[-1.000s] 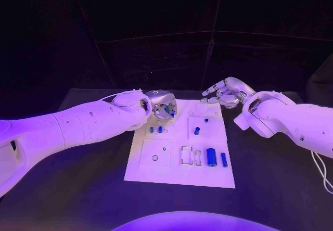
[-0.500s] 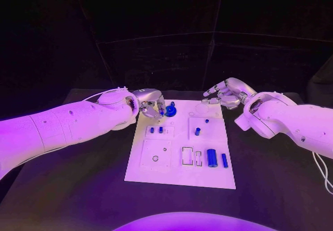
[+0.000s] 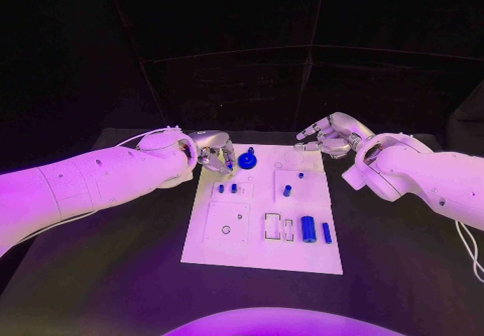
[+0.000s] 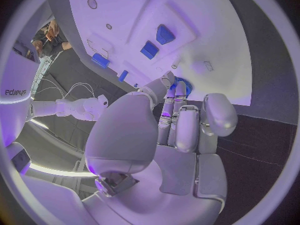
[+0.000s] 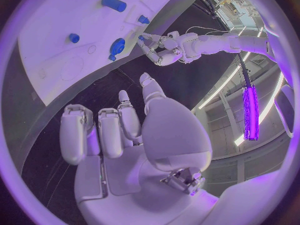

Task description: Assemble the parts on the task board

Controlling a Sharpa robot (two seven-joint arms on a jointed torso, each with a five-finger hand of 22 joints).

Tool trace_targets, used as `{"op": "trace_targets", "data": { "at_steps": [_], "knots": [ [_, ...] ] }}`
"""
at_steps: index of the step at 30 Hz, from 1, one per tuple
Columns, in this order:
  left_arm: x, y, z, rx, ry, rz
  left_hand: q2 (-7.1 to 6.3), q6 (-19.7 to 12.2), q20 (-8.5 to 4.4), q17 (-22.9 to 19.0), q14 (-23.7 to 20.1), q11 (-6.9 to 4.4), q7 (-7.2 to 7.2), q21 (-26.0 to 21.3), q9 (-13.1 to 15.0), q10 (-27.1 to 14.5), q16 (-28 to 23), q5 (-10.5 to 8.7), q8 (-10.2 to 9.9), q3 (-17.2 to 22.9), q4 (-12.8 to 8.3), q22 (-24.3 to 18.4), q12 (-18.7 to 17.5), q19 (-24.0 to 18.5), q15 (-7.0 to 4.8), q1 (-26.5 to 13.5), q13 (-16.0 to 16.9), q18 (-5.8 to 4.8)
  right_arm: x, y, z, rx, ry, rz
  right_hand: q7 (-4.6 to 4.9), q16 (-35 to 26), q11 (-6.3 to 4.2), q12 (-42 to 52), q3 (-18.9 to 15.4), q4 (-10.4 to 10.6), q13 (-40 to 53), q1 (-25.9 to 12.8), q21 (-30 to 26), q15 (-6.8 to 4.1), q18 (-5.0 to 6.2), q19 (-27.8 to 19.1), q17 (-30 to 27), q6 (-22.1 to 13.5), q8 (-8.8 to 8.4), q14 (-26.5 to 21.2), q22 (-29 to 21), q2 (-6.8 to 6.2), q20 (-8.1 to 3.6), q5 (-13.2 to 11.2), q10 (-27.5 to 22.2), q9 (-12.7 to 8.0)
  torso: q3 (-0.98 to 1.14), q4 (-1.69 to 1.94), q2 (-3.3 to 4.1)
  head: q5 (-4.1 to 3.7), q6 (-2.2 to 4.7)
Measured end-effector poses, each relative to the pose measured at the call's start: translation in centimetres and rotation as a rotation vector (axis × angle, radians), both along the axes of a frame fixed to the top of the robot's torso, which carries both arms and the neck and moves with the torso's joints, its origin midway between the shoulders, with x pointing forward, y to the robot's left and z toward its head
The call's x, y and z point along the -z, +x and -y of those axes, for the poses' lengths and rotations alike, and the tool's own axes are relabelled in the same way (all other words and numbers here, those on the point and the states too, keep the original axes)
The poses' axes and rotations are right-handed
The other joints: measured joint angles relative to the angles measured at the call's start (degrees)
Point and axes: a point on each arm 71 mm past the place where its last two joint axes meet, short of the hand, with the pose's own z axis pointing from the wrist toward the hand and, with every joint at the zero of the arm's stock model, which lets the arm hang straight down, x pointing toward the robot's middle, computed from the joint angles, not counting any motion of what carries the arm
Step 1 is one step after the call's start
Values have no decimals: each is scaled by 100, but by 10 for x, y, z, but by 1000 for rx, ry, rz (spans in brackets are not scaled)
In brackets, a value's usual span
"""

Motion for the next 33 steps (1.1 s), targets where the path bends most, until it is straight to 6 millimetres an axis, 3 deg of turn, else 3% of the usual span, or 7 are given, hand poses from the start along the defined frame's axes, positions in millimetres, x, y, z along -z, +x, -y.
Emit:
{"op": "trace_targets", "data": {
  "at_steps": [33],
  "knots": [
    [12, 2, 4, -8, 23, -63, -25, -1, 0, -10, 0, -20, -1, 0, -14, 18, 0, 0, -22, 31, -1, -2, -23, 0, 0, -23, -9, 5, 0, 0, -1, -2, 0, 0, 0, 0, 0, 0, 0, -1, 0, 0, 0, 0, 0, 0, -1, 0, 0, 0, 0, 0, 0, 0, 0, 0, 2, 2, 2, -17, -19]
  ]
}}
